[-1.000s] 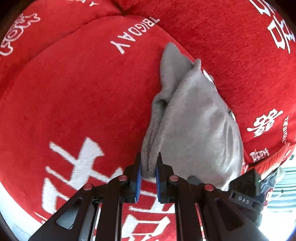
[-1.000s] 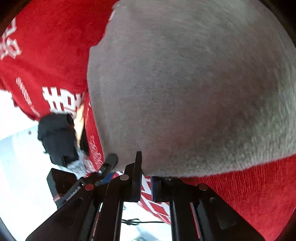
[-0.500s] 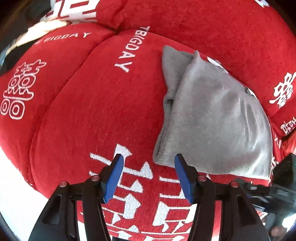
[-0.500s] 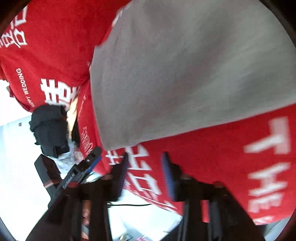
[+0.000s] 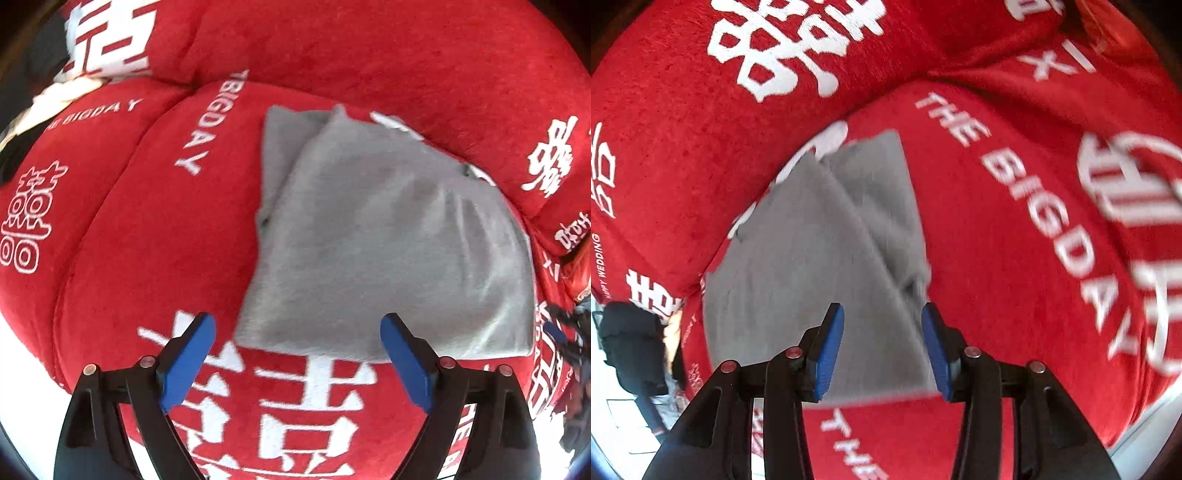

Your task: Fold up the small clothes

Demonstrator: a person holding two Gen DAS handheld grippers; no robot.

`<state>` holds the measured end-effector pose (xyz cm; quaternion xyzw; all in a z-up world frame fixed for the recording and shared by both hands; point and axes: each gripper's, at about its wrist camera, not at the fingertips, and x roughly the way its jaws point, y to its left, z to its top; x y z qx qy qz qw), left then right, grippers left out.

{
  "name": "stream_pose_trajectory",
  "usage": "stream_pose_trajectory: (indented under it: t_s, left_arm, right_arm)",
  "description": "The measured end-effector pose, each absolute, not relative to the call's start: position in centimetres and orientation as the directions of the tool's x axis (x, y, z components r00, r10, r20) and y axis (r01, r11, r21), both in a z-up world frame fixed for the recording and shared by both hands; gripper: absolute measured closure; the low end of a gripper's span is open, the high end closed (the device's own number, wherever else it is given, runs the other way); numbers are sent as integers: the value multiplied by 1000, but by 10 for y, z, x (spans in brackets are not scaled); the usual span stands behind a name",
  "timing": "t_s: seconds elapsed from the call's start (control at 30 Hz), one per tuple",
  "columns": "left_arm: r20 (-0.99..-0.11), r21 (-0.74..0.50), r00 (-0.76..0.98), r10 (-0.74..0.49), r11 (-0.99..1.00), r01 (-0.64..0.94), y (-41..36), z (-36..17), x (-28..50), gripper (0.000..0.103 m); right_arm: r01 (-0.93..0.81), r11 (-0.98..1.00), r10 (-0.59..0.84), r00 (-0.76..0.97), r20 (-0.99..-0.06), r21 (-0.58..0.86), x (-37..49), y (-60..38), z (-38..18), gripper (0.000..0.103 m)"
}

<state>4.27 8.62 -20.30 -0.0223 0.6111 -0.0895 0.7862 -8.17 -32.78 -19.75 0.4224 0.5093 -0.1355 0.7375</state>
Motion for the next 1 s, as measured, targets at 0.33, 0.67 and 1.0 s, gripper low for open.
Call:
stream_pose_trajectory:
  t_s: [0.33, 0.67, 1.0]
  left_arm:
    - [-972, -105, 192, -137, 980, 171, 42, -210, 44, 12]
    - [-982, -81, 151, -112, 977, 200, 27, -224, 43, 12]
    - [-985, -96, 126, -121, 978, 187, 30, -228, 42, 12]
  right_arm:
    - [571, 649, 336, 379, -862, 503, -34, -329, -228, 97]
    - [567, 707, 269, 339, -902, 424, -41, -336, -231, 97]
    - [573, 704, 249, 355, -901, 420, -74, -329, -202, 92]
